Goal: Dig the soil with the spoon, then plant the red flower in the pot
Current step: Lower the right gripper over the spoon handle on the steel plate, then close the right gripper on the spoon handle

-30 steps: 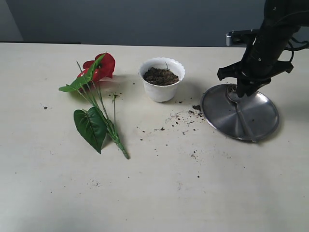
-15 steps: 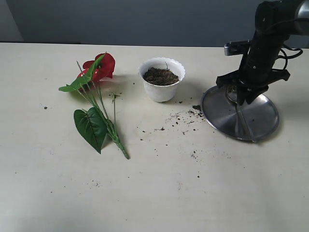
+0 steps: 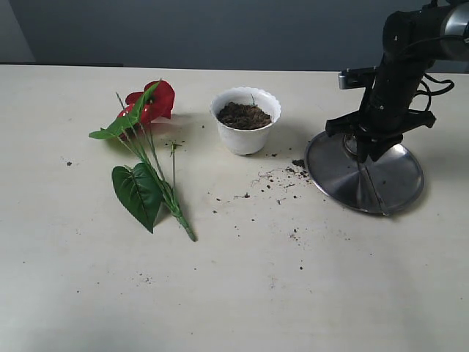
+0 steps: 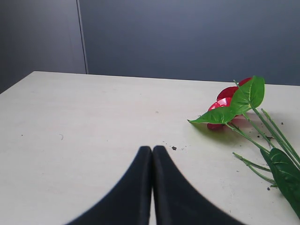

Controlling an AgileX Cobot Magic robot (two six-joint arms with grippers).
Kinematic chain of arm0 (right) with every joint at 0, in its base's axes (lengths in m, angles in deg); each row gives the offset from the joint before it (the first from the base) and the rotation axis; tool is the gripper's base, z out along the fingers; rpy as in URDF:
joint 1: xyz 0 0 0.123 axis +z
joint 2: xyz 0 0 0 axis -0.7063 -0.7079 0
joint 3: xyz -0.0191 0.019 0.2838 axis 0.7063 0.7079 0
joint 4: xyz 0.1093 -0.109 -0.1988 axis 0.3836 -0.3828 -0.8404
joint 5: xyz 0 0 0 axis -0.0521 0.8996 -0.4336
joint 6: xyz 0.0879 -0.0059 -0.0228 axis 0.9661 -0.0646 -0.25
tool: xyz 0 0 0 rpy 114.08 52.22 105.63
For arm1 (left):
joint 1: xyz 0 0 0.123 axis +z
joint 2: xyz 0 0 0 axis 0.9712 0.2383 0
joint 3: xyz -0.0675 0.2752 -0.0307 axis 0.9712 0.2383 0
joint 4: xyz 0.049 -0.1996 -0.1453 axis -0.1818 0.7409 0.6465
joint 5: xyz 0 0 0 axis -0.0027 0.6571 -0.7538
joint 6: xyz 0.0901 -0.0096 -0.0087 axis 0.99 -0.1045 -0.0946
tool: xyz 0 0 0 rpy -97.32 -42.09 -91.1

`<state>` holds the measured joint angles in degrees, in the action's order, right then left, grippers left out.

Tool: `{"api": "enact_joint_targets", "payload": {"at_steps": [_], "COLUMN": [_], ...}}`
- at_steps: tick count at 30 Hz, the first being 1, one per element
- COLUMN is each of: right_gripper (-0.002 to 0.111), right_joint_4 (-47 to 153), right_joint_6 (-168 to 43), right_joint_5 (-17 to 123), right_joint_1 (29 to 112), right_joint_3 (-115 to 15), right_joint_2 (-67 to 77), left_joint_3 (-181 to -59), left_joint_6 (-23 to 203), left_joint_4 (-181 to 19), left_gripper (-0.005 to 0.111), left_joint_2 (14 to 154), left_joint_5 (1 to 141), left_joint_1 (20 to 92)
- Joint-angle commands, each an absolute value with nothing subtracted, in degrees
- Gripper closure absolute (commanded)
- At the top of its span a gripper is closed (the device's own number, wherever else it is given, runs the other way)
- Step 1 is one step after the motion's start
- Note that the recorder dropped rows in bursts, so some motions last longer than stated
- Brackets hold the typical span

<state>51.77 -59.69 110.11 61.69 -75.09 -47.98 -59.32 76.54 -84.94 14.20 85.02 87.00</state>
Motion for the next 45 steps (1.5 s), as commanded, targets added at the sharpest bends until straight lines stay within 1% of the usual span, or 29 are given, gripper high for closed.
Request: {"api": "enact_joint_targets", "payload": {"at_steps": [1,45], "right_gripper": [0.086,0.086], "right_joint_4": [51.10,51.50], "right_joint_6": [-59.60,-59.31], "right_joint_5": [109.34,107.02], "right_joint_1": [61.69,61.69], "right_joint_3": [-75.40,-75.40], "right_joint_2": [-48.16,-52.09], "left_joint_3": [-59.24,-59.24], "left_joint_6": [76.17,76.17], "left_joint_4": [-84.99,-84.99], "left_gripper": [0.106,0.106], "left_joint_2": [13.97,13.97], "left_joint_5": [84.73,84.73], "left_joint_1": [87.03,87.03]}}
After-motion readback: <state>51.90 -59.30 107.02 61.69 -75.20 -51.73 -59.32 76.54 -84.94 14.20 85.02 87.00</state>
